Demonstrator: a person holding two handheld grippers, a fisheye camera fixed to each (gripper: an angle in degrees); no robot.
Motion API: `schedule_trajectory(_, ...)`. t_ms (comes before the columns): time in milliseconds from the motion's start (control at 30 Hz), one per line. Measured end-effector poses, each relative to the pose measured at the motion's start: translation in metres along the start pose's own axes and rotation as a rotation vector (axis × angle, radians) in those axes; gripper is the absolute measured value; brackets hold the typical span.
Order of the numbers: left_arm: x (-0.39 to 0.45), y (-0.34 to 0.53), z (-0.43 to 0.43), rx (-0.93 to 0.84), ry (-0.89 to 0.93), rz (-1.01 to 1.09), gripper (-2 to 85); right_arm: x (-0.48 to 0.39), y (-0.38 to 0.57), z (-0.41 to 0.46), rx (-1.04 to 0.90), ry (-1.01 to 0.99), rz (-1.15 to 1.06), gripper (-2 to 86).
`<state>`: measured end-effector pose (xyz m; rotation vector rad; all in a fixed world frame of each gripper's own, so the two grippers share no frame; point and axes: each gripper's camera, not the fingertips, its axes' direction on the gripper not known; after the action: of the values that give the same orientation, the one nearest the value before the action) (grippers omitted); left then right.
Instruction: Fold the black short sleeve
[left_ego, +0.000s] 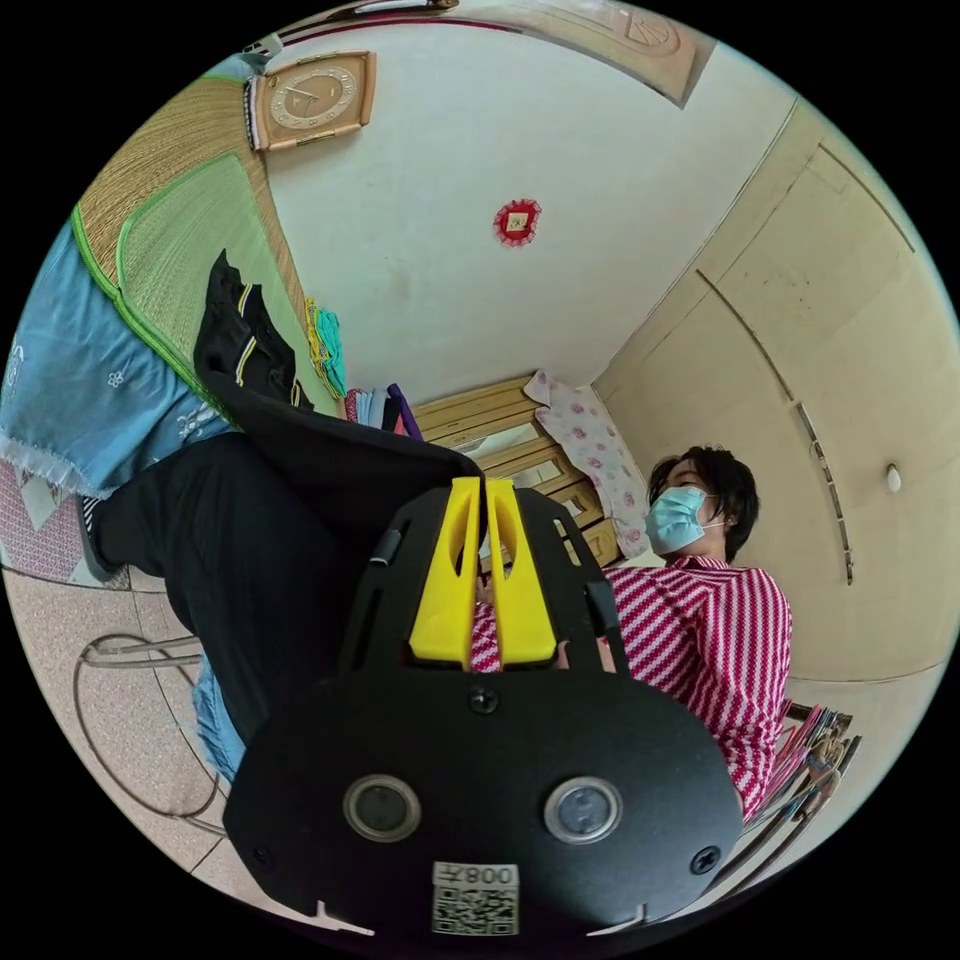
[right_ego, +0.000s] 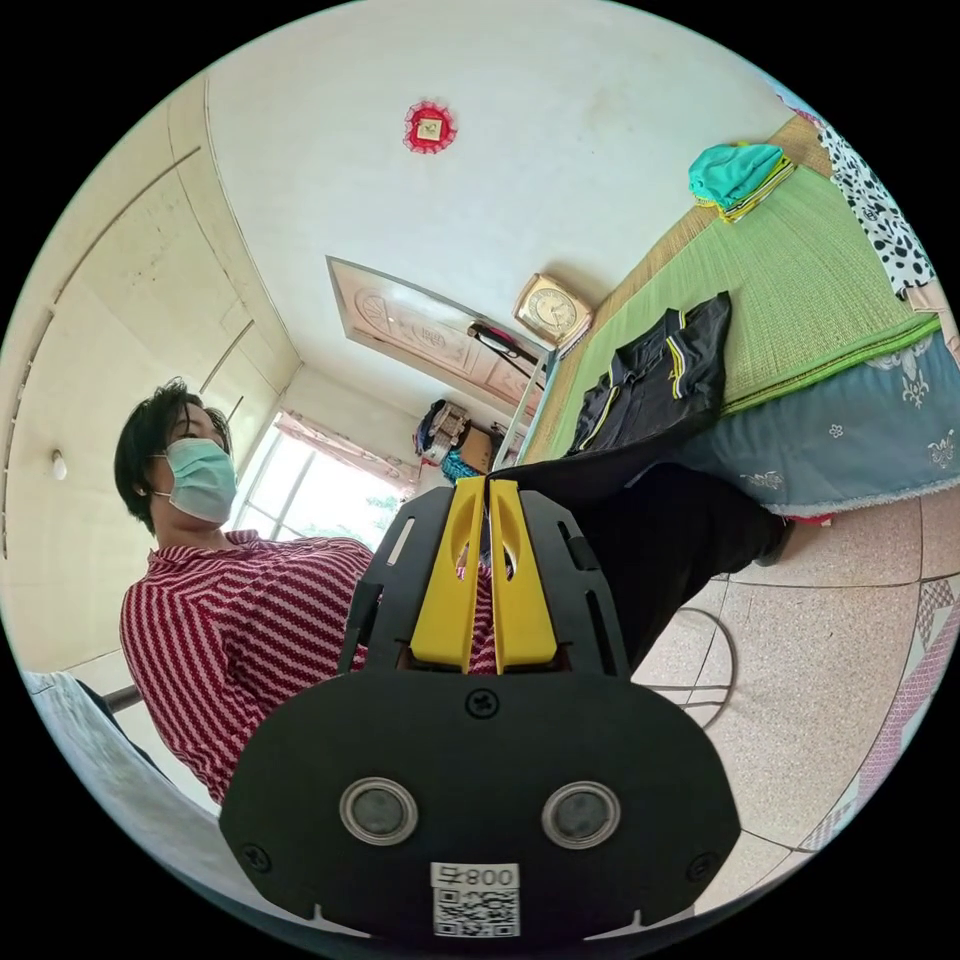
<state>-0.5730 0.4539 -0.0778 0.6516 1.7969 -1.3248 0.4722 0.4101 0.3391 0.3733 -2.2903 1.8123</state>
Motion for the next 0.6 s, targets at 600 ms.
schedule_trajectory(600, -0.051, -0.131, 0.021, 0.054, -0.059, -0.022, 0.7, -0.01, -0.085, 0.007, -0.015, 0.034, 0.041, 0.4)
